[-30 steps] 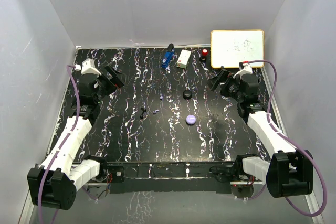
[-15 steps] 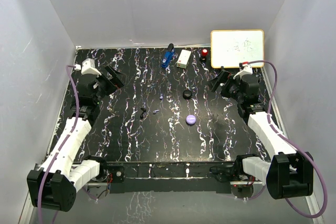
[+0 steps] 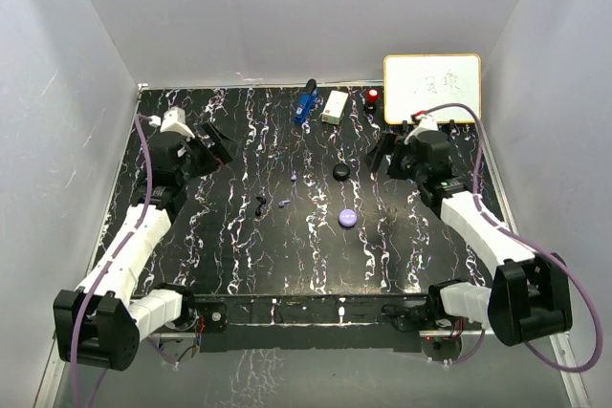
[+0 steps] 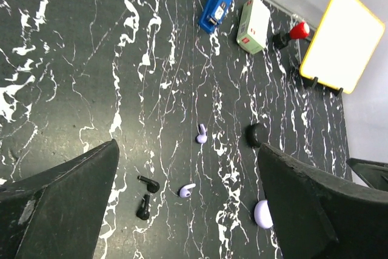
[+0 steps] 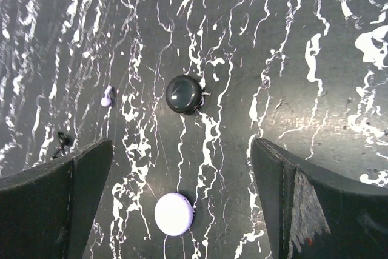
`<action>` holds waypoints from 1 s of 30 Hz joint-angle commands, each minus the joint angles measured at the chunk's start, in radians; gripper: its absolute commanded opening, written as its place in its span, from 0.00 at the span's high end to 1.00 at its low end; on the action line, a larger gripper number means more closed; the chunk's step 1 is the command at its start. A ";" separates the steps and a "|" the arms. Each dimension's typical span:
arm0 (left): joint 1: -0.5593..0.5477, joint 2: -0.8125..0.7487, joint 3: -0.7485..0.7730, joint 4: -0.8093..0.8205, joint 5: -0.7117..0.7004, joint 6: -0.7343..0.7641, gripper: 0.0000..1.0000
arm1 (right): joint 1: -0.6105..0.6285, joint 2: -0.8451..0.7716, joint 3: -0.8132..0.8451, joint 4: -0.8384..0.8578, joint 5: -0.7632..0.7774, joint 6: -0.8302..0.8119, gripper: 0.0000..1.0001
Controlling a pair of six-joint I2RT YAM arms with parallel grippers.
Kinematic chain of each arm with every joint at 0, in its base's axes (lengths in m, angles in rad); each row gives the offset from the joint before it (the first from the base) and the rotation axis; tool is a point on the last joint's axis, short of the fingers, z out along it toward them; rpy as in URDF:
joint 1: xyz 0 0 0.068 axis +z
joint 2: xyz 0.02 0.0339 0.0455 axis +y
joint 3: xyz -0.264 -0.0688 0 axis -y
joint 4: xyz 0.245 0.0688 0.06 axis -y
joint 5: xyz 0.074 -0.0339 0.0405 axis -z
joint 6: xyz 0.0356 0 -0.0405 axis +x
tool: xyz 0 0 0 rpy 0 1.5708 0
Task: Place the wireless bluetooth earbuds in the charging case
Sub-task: Pick up the charging case at the center of the board.
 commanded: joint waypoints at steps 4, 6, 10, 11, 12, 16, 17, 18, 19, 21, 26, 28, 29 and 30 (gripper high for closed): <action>-0.072 0.077 0.074 -0.003 0.033 0.024 0.04 | 0.214 0.189 0.160 -0.070 0.272 -0.089 0.02; -0.090 0.101 0.092 -0.015 0.027 0.031 0.04 | 0.248 0.257 0.196 -0.080 0.312 -0.095 0.02; -0.103 0.126 0.106 -0.027 0.026 0.033 0.04 | 0.293 0.371 0.253 -0.088 0.376 -0.100 0.03; -0.105 0.128 0.107 -0.028 0.025 0.035 0.04 | 0.302 0.395 0.265 -0.089 0.396 -0.101 0.03; -0.105 0.131 0.109 -0.031 0.023 0.035 0.04 | 0.310 0.420 0.280 -0.090 0.410 -0.105 0.03; -0.107 0.146 0.125 -0.041 0.024 0.043 0.03 | 0.331 0.516 0.367 -0.118 0.451 -0.121 0.03; -0.107 0.151 0.126 -0.039 0.026 0.043 0.03 | 0.335 0.536 0.385 -0.123 0.454 -0.122 0.03; -0.106 0.154 0.128 -0.038 0.028 0.043 0.03 | 0.338 0.553 0.402 -0.125 0.456 -0.124 0.04; -0.107 0.159 0.130 -0.036 0.030 0.043 0.03 | 0.342 0.563 0.416 -0.126 0.459 -0.126 0.04; -0.107 0.168 0.137 -0.037 0.032 0.045 0.03 | 0.347 0.617 0.444 -0.128 0.462 -0.127 0.04; -0.106 0.182 0.142 -0.043 0.029 0.053 0.02 | 0.362 0.702 0.516 -0.168 0.509 -0.138 0.06; -0.107 0.185 0.142 -0.045 0.026 0.055 0.02 | 0.367 0.726 0.533 -0.183 0.524 -0.140 0.07; -0.108 0.186 0.144 -0.046 0.026 0.056 0.02 | 0.368 0.735 0.540 -0.193 0.532 -0.139 0.08; -0.107 0.187 0.146 -0.048 0.025 0.056 0.02 | 0.370 0.741 0.544 -0.201 0.537 -0.138 0.09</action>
